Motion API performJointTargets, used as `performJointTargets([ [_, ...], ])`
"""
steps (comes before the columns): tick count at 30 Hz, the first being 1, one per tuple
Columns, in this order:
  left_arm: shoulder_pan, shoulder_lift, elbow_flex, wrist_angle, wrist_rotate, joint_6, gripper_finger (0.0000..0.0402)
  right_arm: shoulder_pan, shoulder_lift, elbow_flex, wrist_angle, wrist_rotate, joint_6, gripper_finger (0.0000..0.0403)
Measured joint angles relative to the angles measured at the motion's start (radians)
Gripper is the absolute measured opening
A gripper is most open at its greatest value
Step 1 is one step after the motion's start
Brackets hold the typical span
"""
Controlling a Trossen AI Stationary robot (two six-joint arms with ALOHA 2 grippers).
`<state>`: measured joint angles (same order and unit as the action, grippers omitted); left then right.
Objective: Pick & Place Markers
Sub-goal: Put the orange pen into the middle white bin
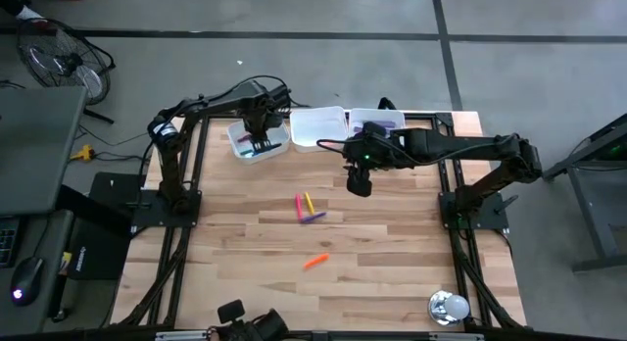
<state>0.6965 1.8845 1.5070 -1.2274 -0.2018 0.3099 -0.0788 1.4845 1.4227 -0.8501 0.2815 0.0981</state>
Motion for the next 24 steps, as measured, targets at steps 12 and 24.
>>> performJointTargets([
  [12, -0.021, -0.203, 0.000, -0.070, 0.061, -0.183, 0.0115, 0.001, 0.000, 0.000, 0.000, -0.014, 0.032, 0.0212],
  [24, -0.223, -0.530, -0.038, -0.111, 0.062, -0.324, 0.0115, 0.025, 0.000, 0.000, 0.000, -0.150, -0.002, 0.0209],
])
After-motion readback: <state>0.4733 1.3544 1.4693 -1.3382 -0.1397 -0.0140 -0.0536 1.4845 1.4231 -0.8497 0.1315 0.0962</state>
